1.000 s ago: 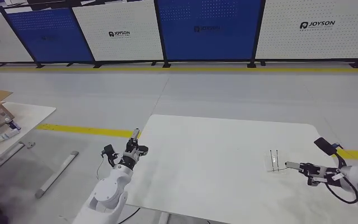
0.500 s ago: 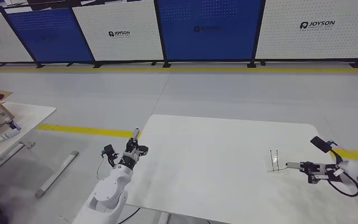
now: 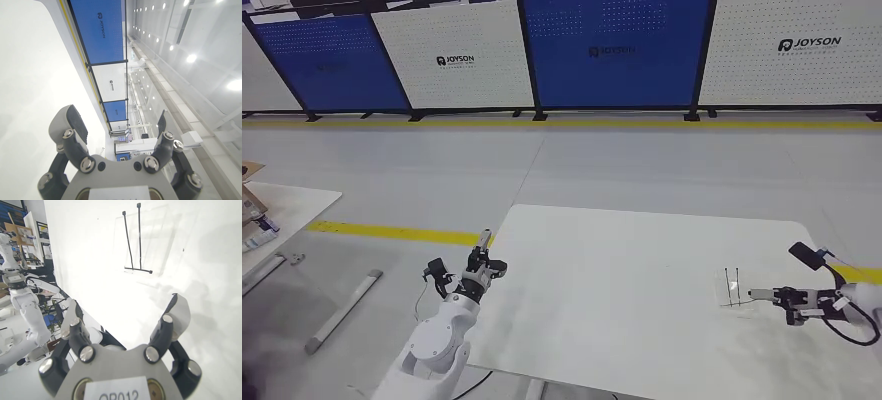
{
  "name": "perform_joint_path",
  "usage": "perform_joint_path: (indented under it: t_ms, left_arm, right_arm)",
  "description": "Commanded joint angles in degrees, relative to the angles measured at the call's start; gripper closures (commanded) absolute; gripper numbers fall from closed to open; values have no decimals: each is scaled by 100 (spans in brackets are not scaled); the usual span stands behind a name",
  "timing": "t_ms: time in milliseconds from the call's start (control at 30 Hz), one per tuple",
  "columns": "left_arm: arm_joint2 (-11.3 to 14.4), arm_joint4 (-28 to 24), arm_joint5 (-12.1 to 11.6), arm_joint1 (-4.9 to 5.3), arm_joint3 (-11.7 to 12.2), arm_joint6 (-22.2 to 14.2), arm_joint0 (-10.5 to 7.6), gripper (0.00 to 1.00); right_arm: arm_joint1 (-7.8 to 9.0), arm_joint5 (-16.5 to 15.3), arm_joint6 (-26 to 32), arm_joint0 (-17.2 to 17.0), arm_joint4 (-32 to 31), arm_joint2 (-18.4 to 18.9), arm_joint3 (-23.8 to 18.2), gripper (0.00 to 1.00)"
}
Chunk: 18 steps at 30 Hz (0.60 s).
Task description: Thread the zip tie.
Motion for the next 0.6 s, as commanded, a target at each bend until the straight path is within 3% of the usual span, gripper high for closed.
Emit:
perform_joint_path:
  t_ms: [0, 167, 433, 567]
  left_arm:
    - [0, 0, 0, 0, 0, 0, 0, 0]
    - [0, 0, 0, 0, 0, 0, 0, 0]
    - [0, 0, 0, 0, 0, 0, 0, 0]
    - [0, 0, 0, 0, 0, 0, 0, 0]
  right_arm:
    - [-18, 66, 32, 110, 9, -84, 88, 0]
    - [-93, 87, 103, 519, 73, -373, 554, 0]
    - [-341, -121, 100, 1238, 209, -1060, 1693, 0]
    - [-350, -121, 103, 1259, 201, -1084, 1735, 0]
